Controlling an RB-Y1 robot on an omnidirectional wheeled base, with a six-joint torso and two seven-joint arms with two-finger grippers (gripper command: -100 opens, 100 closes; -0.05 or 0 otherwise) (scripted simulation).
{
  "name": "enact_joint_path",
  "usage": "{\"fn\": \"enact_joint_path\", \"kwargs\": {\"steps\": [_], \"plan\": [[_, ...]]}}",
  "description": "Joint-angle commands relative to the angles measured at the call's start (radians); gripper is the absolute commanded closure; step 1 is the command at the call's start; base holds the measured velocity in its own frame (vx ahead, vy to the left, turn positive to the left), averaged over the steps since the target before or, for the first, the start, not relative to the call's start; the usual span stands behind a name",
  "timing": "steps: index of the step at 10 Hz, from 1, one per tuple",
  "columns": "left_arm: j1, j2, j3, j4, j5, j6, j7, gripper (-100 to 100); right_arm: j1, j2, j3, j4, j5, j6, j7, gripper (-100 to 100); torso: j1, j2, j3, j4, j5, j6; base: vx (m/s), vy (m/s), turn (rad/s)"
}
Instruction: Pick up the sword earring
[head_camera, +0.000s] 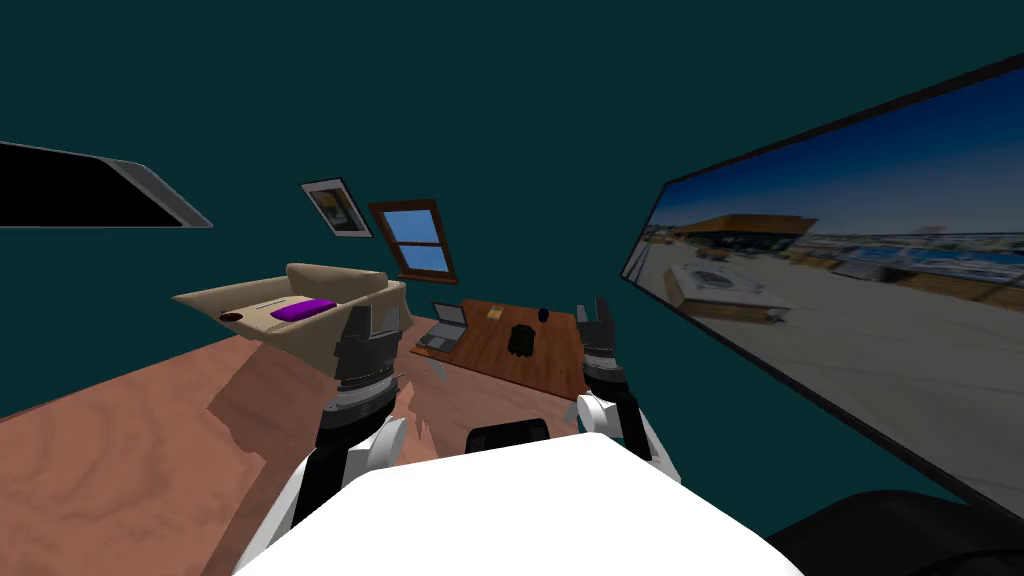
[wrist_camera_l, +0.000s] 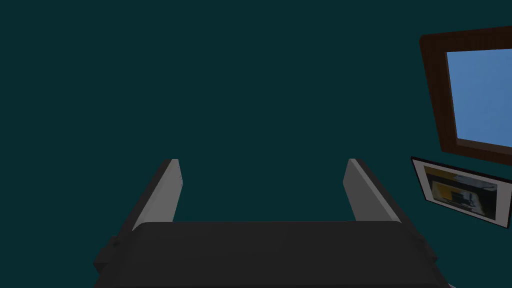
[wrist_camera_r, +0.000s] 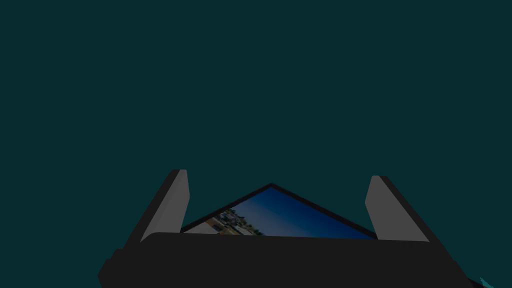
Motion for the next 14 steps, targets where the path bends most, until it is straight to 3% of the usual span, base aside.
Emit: {"fn": "enact_joint_path", "kwargs": {"steps": [1, 6, 11, 14], "plan": [[0.000, 0.000, 0.000, 0.000, 0.000, 0.000, 0.000, 0, -0.005, -0.036, -0.007, 0.032, -0.004, 0.021, 0.003, -100, 0.000, 0.000, 0.000, 0.000, 0.000, 0.000, -0.005, 0.031, 0.211], [0.000, 0.000, 0.000, 0.000, 0.000, 0.000, 0.000, 0, -0.028, -0.100, -0.042, 0.168, -0.024, 0.121, 0.017, -100, 0.006, -0.001, 0.000, 0.000, 0.001, -0.001, 0.006, 0.080, 0.266], [0.000, 0.000, 0.000, 0.000, 0.000, 0.000, 0.000, 0, -0.041, -0.120, -0.063, 0.257, -0.035, 0.178, 0.025, -100, 0.003, -0.001, 0.000, 0.000, 0.001, 0.000, 0.014, 0.051, 0.173], [0.000, 0.000, 0.000, 0.000, 0.000, 0.000, 0.000, 0, -0.057, -0.139, -0.086, 0.343, -0.048, 0.244, 0.034, -100, 0.004, 0.000, 0.000, 0.000, 0.001, 0.000, 0.016, 0.068, 0.228]]}}
